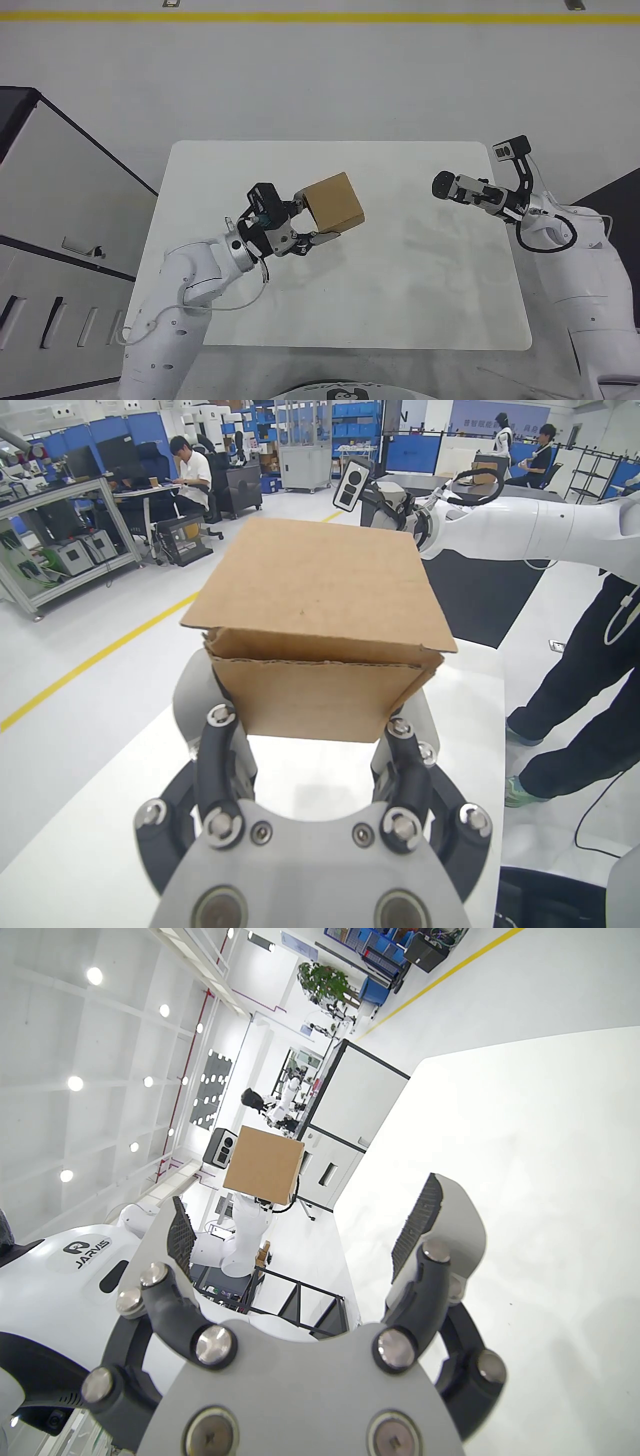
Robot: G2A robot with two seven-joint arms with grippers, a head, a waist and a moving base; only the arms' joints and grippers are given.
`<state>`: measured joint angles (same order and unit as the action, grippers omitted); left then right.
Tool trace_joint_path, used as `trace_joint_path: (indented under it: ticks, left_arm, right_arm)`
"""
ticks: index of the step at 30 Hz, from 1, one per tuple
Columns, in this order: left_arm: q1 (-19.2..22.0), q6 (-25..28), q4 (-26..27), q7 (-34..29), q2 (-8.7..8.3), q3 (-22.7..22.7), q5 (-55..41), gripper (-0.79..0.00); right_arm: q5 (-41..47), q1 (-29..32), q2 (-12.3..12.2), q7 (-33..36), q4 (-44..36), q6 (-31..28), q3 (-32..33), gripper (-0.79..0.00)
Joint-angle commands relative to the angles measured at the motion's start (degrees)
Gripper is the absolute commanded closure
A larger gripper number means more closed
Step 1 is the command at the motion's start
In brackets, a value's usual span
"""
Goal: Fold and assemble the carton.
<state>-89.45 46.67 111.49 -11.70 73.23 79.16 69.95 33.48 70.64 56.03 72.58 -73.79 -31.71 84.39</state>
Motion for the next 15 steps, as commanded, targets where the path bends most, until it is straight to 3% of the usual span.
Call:
trace_joint_path:
  ticks: [1,5,10,15]
  left_arm:
    - [0.36,1.2,0.84,-0.35,-0.27,0.17,0.89,0.0]
    - [3.35,5.26,2.16,-0.5,-0.93,2.34,-1.29,0.0]
    - [10.43,10.12,2.15,-3.8,-1.66,3.41,-8.64,0.0]
    - [14.27,11.34,2.11,-9.17,-2.58,3.93,-16.07,0.0]
  right_arm:
    - [0.0,0.0,0.0,0.0,0.0,0.0,0.0,-0.785]
    - [0.0,0.0,0.0,0.0,0.0,0.0,0.0,-0.785]
    - [0.0,0.0,0.0,0.0,0.0,0.0,0.0,-0.785]
    - [0.0,0.0,0.0,0.0,0.0,0.0,0.0,-0.785]
